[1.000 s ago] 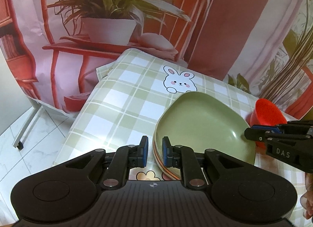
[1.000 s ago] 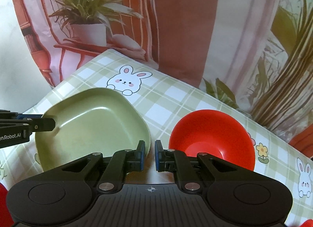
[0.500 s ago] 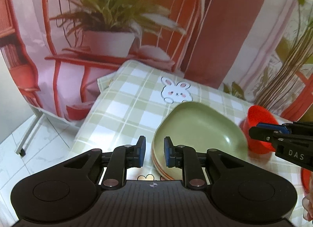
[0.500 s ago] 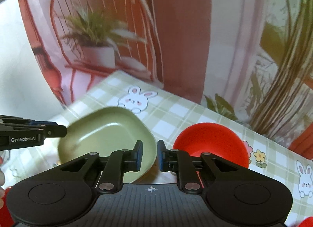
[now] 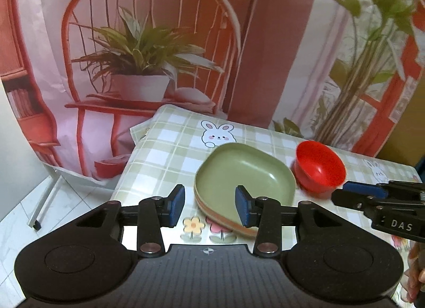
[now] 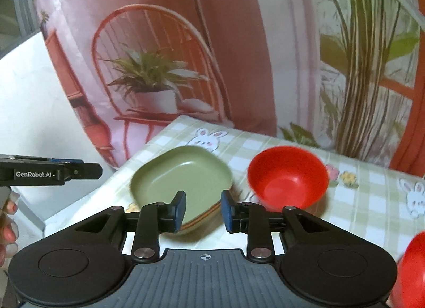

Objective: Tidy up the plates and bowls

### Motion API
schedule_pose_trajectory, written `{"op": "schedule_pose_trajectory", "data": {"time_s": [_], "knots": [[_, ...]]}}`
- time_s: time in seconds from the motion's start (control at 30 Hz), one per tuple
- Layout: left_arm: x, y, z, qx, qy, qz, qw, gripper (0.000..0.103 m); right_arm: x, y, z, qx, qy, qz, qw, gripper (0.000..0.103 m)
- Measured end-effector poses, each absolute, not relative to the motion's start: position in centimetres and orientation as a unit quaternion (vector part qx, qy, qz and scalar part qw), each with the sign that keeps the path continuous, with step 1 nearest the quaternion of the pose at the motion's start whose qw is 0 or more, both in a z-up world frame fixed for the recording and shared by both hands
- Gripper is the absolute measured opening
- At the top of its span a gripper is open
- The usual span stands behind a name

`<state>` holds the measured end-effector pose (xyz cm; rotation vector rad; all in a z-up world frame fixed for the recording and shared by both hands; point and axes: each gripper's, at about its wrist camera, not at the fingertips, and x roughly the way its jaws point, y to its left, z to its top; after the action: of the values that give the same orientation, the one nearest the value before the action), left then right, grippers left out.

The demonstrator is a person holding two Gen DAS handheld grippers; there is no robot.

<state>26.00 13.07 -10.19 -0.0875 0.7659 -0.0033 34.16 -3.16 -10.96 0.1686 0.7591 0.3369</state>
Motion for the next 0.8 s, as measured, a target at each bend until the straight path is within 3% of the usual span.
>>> {"op": "schedule_pose_trajectory", "data": {"time_s": [0.23, 0.8], "knots": [[22.0, 14.0, -10.3, -0.05, 0.378, -0.007, 0.924, 0.044, 31.2, -0.9, -11.4, 0.09, 0.377, 0.195, 0.901, 0.033], [16.5, 16.7, -14.1, -0.123, 0.407, 0.065, 0.903, 0.044, 28.5, 5.9, -13.4, 0.045, 0.429, 0.277, 0.858, 0.033]]}}
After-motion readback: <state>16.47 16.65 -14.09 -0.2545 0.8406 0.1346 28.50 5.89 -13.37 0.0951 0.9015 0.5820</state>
